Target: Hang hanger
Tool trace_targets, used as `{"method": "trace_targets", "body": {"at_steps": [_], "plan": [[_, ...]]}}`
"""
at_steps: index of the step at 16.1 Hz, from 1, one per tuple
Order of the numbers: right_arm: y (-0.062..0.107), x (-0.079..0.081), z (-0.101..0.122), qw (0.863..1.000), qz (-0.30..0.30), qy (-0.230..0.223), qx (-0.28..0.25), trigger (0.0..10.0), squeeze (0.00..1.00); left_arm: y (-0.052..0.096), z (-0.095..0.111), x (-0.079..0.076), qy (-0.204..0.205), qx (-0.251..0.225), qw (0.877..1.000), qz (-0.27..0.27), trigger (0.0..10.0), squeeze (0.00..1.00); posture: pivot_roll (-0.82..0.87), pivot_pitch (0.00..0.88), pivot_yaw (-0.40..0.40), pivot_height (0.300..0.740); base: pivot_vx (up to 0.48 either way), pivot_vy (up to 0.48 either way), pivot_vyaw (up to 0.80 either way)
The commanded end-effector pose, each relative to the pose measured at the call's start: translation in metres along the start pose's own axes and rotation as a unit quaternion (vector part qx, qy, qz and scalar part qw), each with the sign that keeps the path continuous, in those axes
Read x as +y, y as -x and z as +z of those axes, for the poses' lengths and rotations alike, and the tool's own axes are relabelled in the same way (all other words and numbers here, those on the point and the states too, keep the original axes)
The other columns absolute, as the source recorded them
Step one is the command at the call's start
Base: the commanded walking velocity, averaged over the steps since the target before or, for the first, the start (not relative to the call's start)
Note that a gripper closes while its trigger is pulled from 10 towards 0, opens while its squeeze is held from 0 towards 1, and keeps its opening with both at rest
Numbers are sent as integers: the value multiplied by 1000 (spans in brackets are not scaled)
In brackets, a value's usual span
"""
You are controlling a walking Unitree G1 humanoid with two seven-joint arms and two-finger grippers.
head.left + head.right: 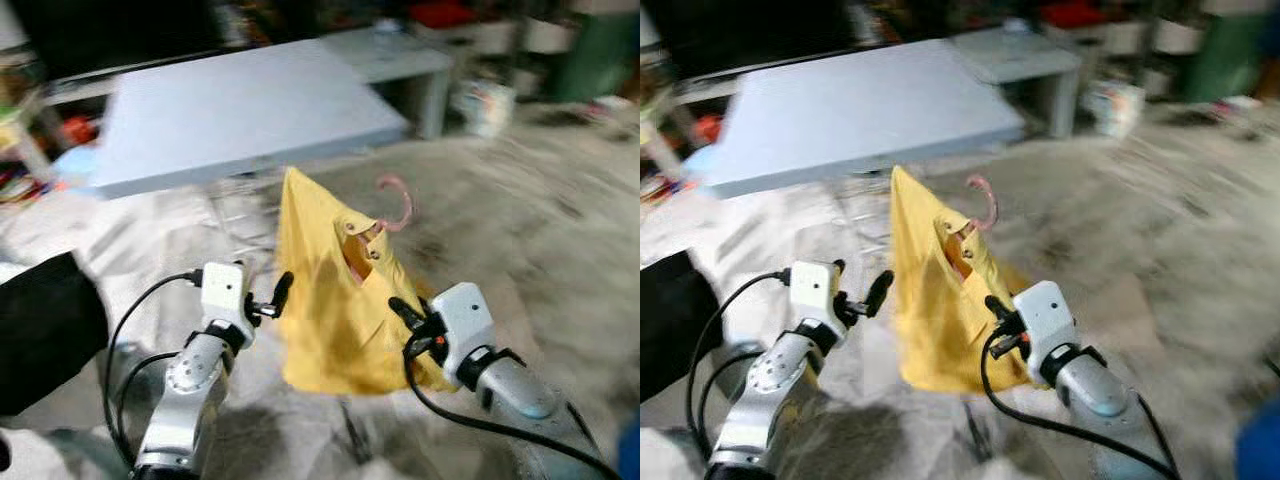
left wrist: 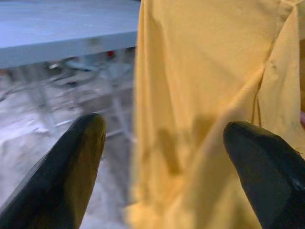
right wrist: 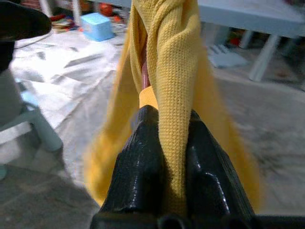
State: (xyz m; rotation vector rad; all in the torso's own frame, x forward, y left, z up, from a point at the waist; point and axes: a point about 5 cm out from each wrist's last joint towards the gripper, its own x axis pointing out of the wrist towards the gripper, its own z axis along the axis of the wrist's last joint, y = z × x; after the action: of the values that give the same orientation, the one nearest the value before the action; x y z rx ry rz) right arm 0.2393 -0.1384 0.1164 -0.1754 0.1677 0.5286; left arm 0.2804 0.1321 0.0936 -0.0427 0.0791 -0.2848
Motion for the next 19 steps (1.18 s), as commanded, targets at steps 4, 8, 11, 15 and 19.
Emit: {"method": "trace_targets", "body": {"at_steps": [4,8,11,15,19], "plan": [[-3,7,14,999,16,12,-41,10000,0,1,1,5,-4,2,1000,7,10000,0,-90,40,50,740,301,0,477],[-3,6,11,999,14,15,-36,10000,0,1,0,5,0,5,1000,7,10000,0,-90,41,48,740,190,334,120],[-4,5,10,999,10,16,-33,10000,0,1,-1,4,1,8,1000,8,10000,0,-90,42,47,740,0,392,0],[-4,4,7,999,6,25,-27,10000,0,1,-2,5,2,13,1000,11,10000,0,-89,42,48,740,0,458,0],[-4,4,7,999,5,28,-26,10000,0,0,-2,4,0,13,1000,11,10000,0,-89,45,47,740,0,0,0]]}}
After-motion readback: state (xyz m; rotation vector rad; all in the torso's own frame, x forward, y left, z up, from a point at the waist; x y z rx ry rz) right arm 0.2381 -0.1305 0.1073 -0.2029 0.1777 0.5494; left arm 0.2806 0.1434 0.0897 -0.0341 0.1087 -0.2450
